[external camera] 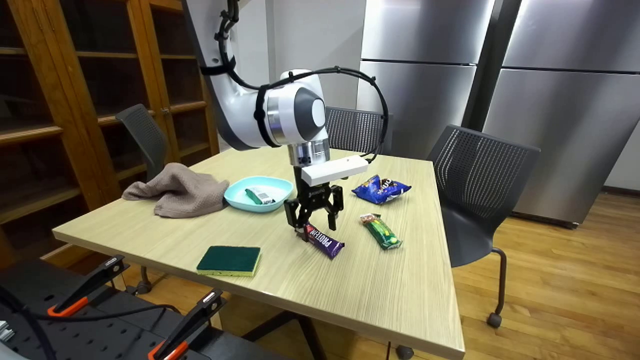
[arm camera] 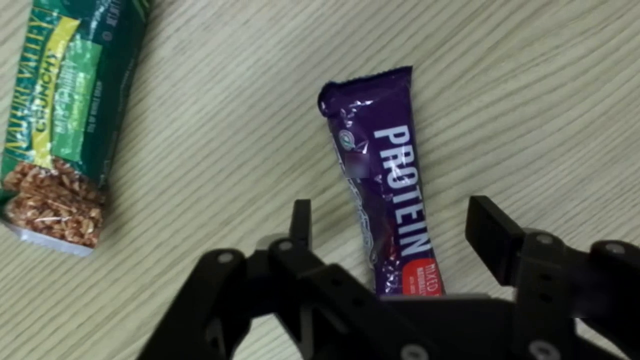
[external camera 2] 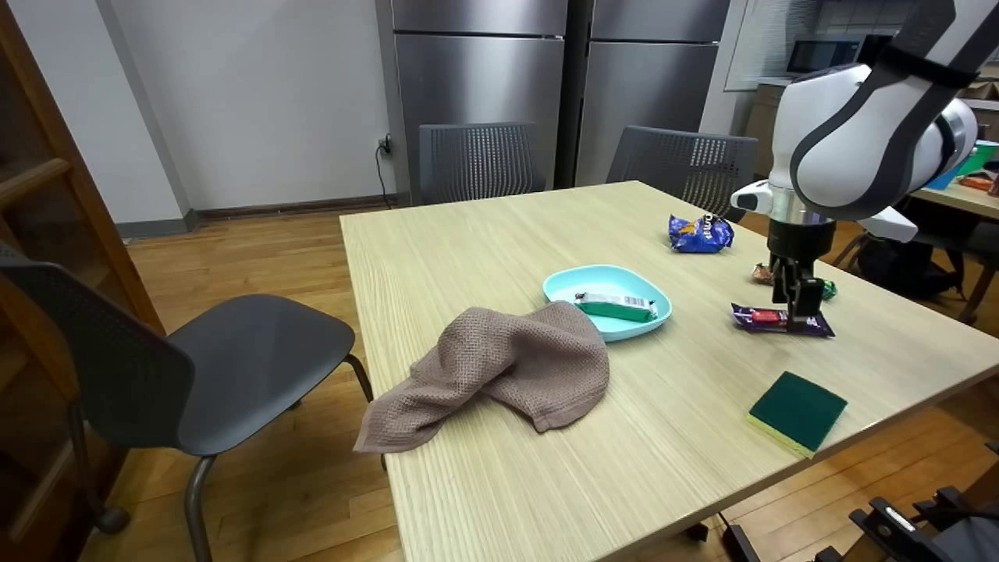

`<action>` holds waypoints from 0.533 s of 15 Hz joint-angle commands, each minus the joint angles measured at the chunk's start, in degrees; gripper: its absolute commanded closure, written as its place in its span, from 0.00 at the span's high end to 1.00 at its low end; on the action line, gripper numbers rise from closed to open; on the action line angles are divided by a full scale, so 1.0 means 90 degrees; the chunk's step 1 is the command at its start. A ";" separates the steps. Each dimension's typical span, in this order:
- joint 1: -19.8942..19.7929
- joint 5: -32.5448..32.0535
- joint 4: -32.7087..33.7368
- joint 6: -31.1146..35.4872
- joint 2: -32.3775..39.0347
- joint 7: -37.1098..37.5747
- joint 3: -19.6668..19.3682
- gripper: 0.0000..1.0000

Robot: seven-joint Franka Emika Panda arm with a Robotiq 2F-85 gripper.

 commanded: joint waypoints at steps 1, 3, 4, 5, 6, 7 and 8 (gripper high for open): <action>0.0082 -0.0180 0.0101 -0.0085 0.0040 0.0040 -0.0081 0.49; 0.0082 -0.0184 0.0096 -0.0079 0.0045 0.0048 -0.0082 0.34; 0.0096 -0.0202 0.0088 -0.0072 0.0043 0.0062 -0.0096 0.27; 0.0104 -0.0218 0.0080 -0.0066 0.0037 0.0066 -0.0106 0.18; 0.0096 -0.0220 0.0070 -0.0074 0.0021 0.0056 -0.0098 0.11; 0.0123 -0.0240 0.0053 -0.0088 -0.0016 0.0095 -0.0125 0.02; 0.0197 -0.0256 0.0063 -0.0171 -0.0048 0.0211 -0.0186 0.01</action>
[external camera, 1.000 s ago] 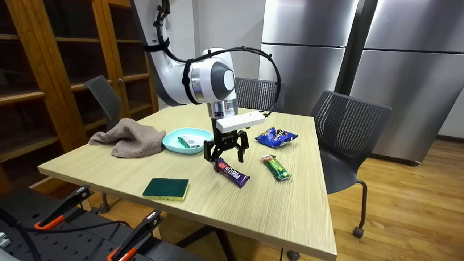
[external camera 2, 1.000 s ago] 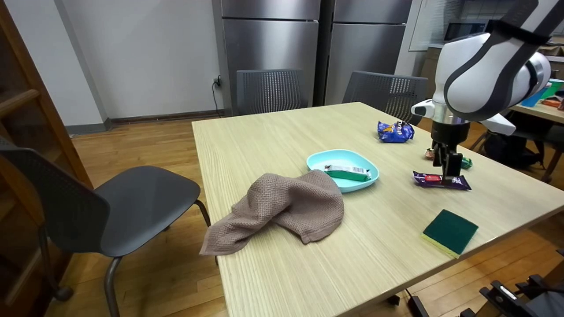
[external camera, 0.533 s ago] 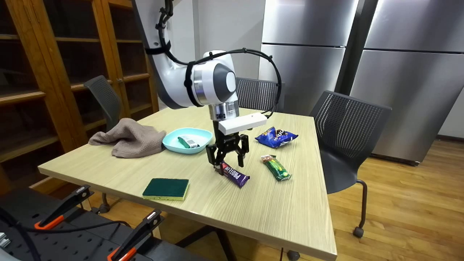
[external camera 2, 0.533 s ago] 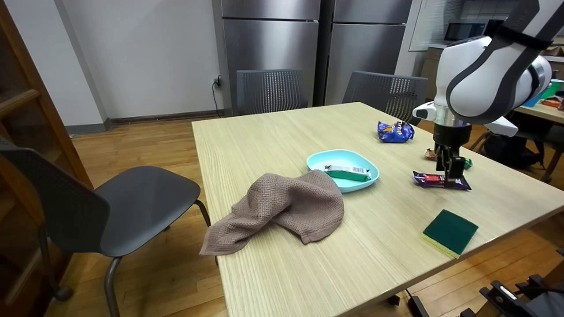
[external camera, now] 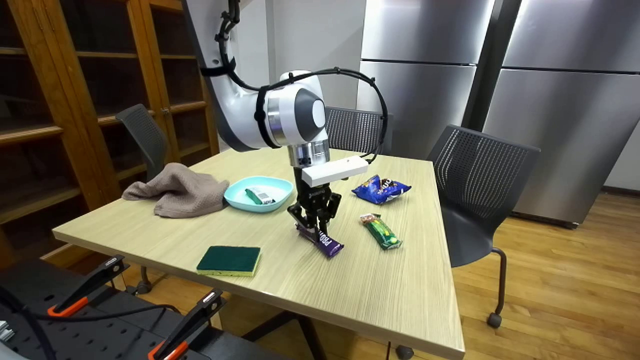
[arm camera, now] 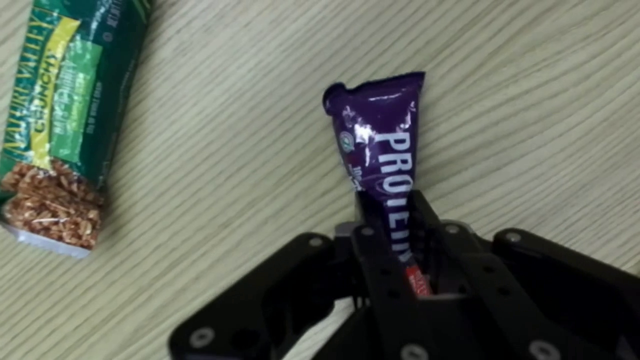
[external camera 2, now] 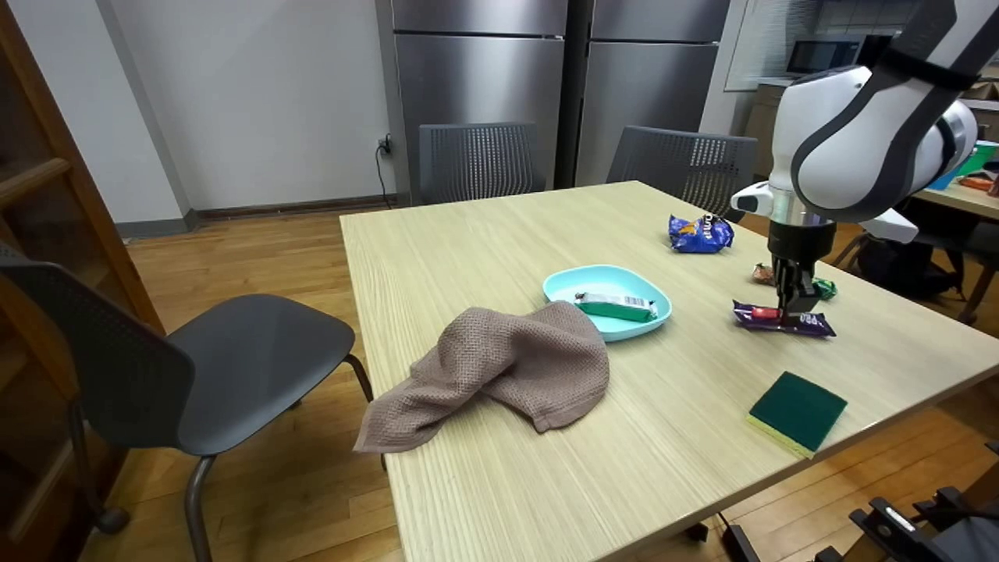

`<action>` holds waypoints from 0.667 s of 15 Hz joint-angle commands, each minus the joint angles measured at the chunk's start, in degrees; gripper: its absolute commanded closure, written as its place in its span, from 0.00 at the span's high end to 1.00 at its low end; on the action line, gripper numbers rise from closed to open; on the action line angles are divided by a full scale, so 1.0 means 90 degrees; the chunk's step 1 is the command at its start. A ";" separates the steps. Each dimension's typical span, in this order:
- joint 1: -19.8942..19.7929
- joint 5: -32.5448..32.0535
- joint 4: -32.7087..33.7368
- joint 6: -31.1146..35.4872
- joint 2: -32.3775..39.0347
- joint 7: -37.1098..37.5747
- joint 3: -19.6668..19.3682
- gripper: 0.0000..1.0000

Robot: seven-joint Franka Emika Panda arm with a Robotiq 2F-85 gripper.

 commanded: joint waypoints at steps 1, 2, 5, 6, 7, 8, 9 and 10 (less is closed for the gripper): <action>0.0287 -0.0210 0.0038 -0.0294 -0.0159 0.0353 -0.0239 0.01; 0.0357 -0.0240 -0.0004 -0.0332 -0.0257 0.0431 -0.0282 0.03; 0.0530 -0.0371 -0.0115 -0.0402 -0.0566 0.0554 -0.0337 0.03; 0.0543 -0.0395 -0.0137 -0.0409 -0.0682 0.0541 -0.0298 0.03; 0.0580 -0.0424 -0.0125 -0.0432 -0.0780 0.0562 -0.0265 0.03; 0.0627 -0.0418 -0.0075 -0.0474 -0.0849 0.0579 -0.0226 0.03; 0.0680 -0.0405 -0.0027 -0.0531 -0.0909 0.0591 -0.0183 0.03; 0.0723 -0.0405 0.0009 -0.0563 -0.0962 0.0594 -0.0154 0.03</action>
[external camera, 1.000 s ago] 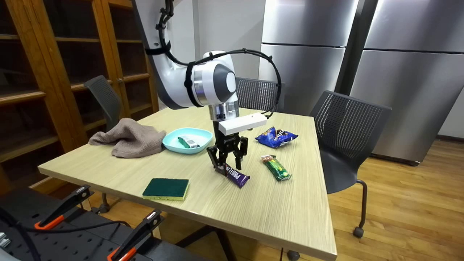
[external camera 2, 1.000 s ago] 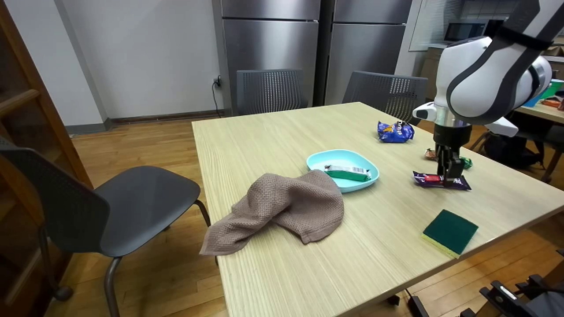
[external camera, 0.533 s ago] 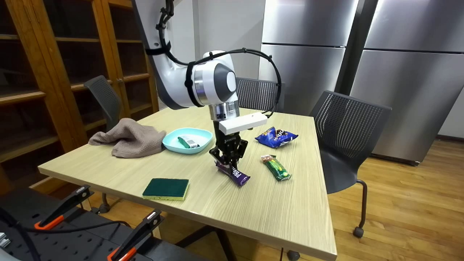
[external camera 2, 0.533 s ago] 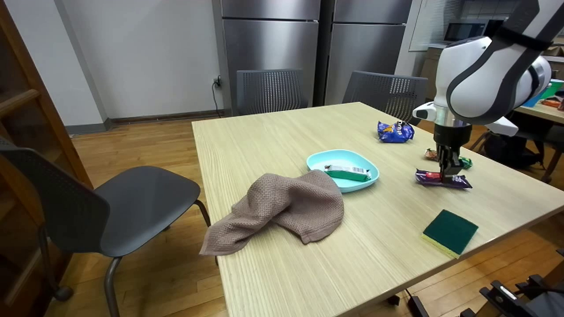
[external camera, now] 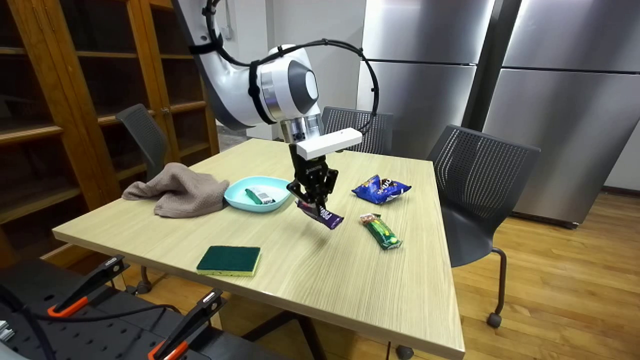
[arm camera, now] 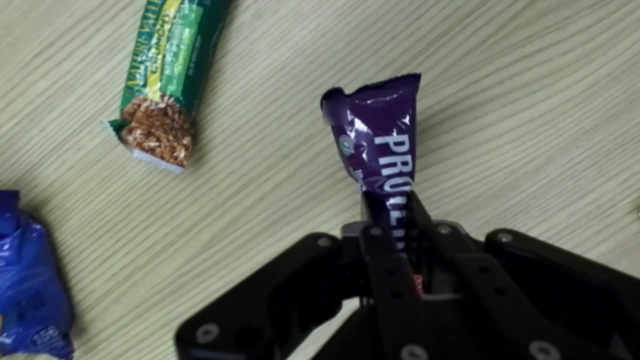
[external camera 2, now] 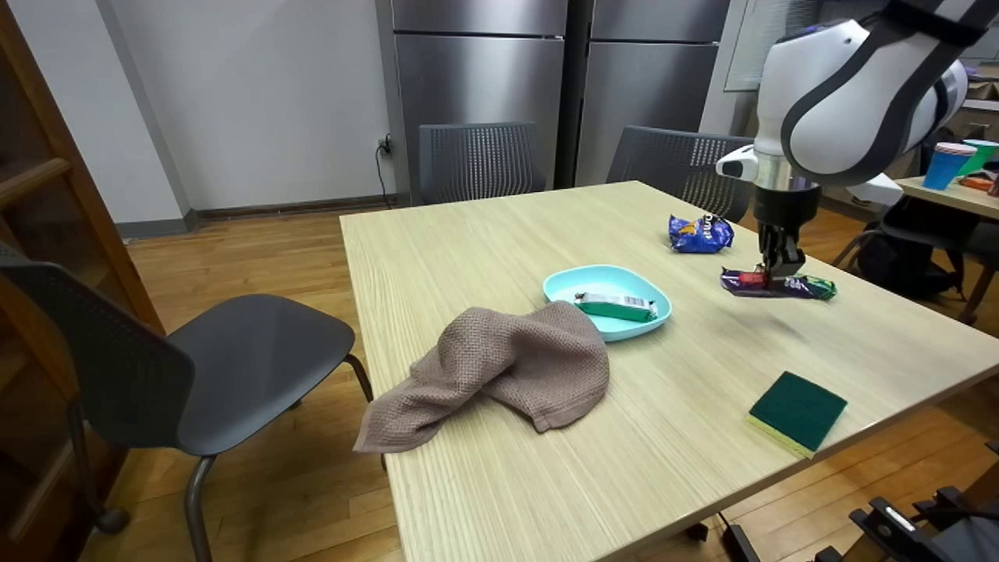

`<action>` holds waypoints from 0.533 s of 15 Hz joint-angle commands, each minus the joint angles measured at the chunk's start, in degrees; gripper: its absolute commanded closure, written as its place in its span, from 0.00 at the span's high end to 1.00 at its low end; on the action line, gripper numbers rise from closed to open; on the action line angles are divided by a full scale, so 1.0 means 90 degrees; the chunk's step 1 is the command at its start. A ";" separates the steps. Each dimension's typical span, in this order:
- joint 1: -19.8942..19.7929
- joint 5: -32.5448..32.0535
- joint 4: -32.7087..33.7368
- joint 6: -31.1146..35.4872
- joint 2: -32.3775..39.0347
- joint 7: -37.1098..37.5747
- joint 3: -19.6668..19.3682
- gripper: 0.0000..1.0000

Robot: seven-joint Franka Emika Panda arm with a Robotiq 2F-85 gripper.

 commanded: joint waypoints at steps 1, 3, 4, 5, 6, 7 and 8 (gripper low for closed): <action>0.0175 -0.0135 0.0031 -0.0396 -0.0439 0.0200 0.0141 0.03; 0.0246 -0.0046 0.0145 -0.0493 -0.0497 0.0197 0.0269 0.03; 0.0268 0.0010 0.0242 -0.0591 -0.0501 0.0160 0.0366 0.03; 0.0302 0.0013 0.0329 -0.0631 -0.0480 0.0172 0.0429 0.03; 0.0313 0.0077 0.0460 -0.0706 -0.0426 0.0116 0.0543 0.03; 0.0333 0.0114 0.0568 -0.0733 -0.0375 0.0096 0.0632 0.03; 0.0366 0.0172 0.0690 -0.0761 -0.0316 0.0130 0.0719 0.03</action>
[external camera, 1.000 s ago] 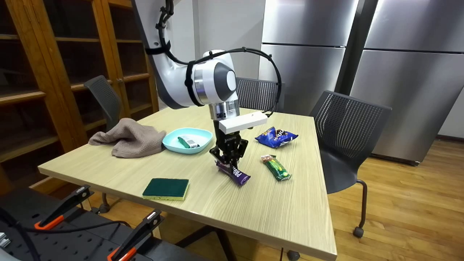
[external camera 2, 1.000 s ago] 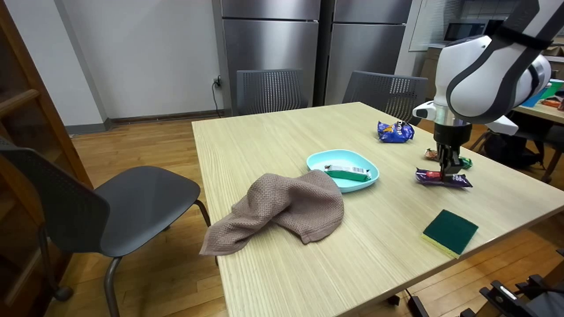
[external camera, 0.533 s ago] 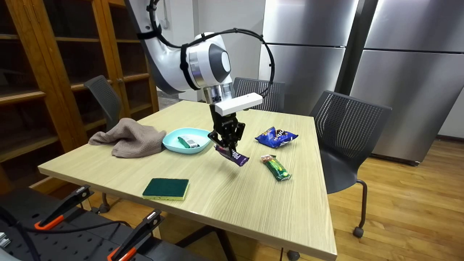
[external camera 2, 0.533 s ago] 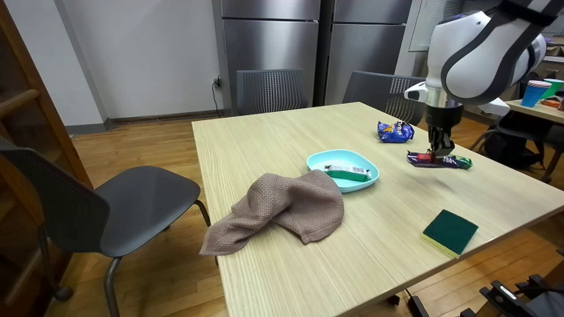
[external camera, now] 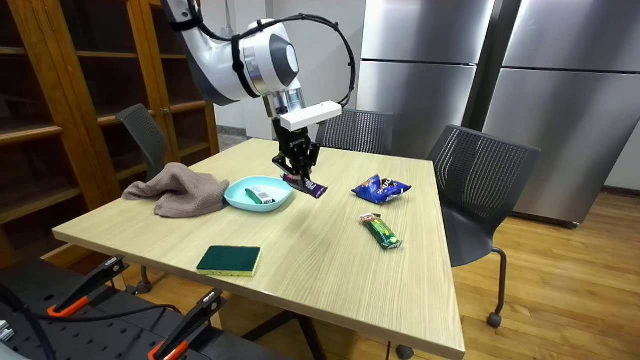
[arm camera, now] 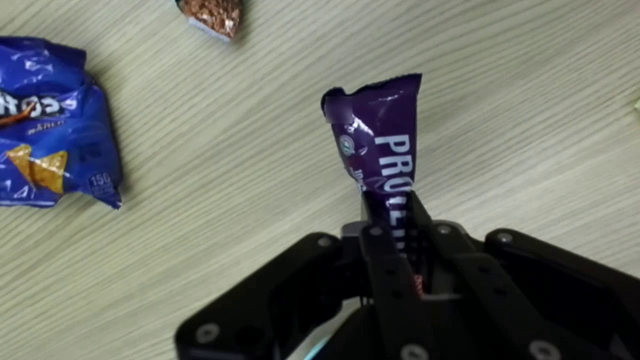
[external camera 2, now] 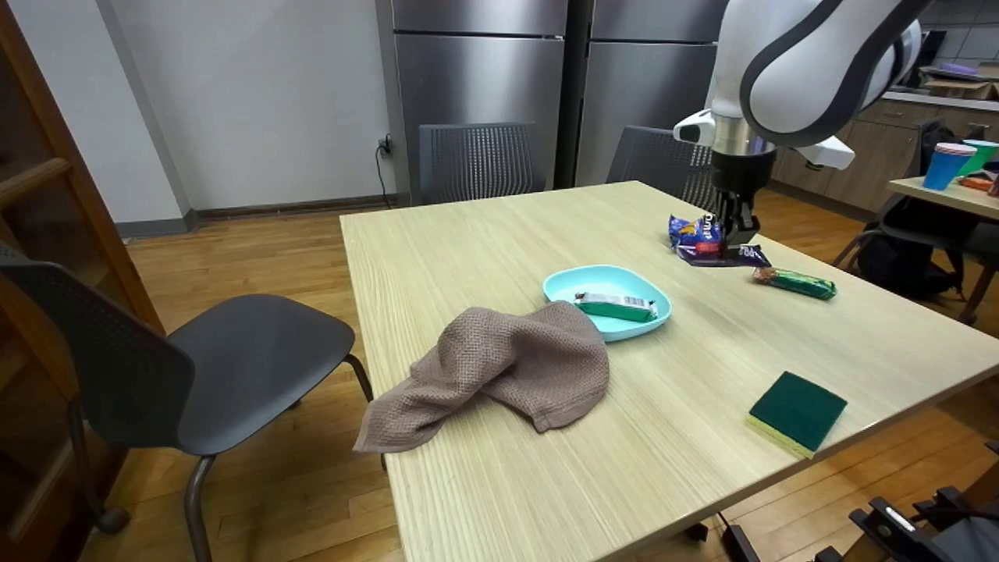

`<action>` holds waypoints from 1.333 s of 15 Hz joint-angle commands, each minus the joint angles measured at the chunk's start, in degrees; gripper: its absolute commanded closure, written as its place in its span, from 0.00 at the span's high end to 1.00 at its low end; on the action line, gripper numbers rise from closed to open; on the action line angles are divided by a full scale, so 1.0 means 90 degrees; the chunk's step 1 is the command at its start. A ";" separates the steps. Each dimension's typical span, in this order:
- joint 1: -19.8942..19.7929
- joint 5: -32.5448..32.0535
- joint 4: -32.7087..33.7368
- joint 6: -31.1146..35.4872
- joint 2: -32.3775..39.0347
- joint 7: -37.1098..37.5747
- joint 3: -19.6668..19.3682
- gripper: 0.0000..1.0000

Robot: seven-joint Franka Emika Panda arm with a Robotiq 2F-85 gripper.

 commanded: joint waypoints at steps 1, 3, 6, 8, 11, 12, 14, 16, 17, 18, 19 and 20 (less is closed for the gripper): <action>0.0068 0.0199 0.0474 -0.0385 0.0099 0.0068 0.0348 0.03; 0.0113 0.0297 0.0724 -0.0490 0.0224 0.0037 0.0501 0.03; 0.0209 0.0355 0.1118 -0.0627 0.0503 0.0024 0.0650 0.03; 0.0279 0.0345 0.1372 -0.0720 0.0747 0.0037 0.0690 0.03; 0.0376 0.0267 0.1633 -0.0780 0.1052 0.0021 0.0704 0.03; 0.0390 0.0266 0.1663 -0.0758 0.1106 -0.0030 0.0734 0.03; 0.0485 0.0237 0.1732 -0.0763 0.1209 0.0039 0.0753 0.03; 0.0560 0.0233 0.1749 -0.0744 0.1257 0.0085 0.0780 0.03; 0.0603 0.0217 0.1775 -0.0722 0.1287 0.0108 0.0771 0.03; 0.0660 0.0174 0.1809 -0.0693 0.1325 0.0154 0.0736 0.03; 0.0675 0.0173 0.1826 -0.0690 0.1337 0.0126 0.0743 0.03; 0.0698 0.0165 0.1852 -0.0668 0.1356 0.0139 0.0731 0.03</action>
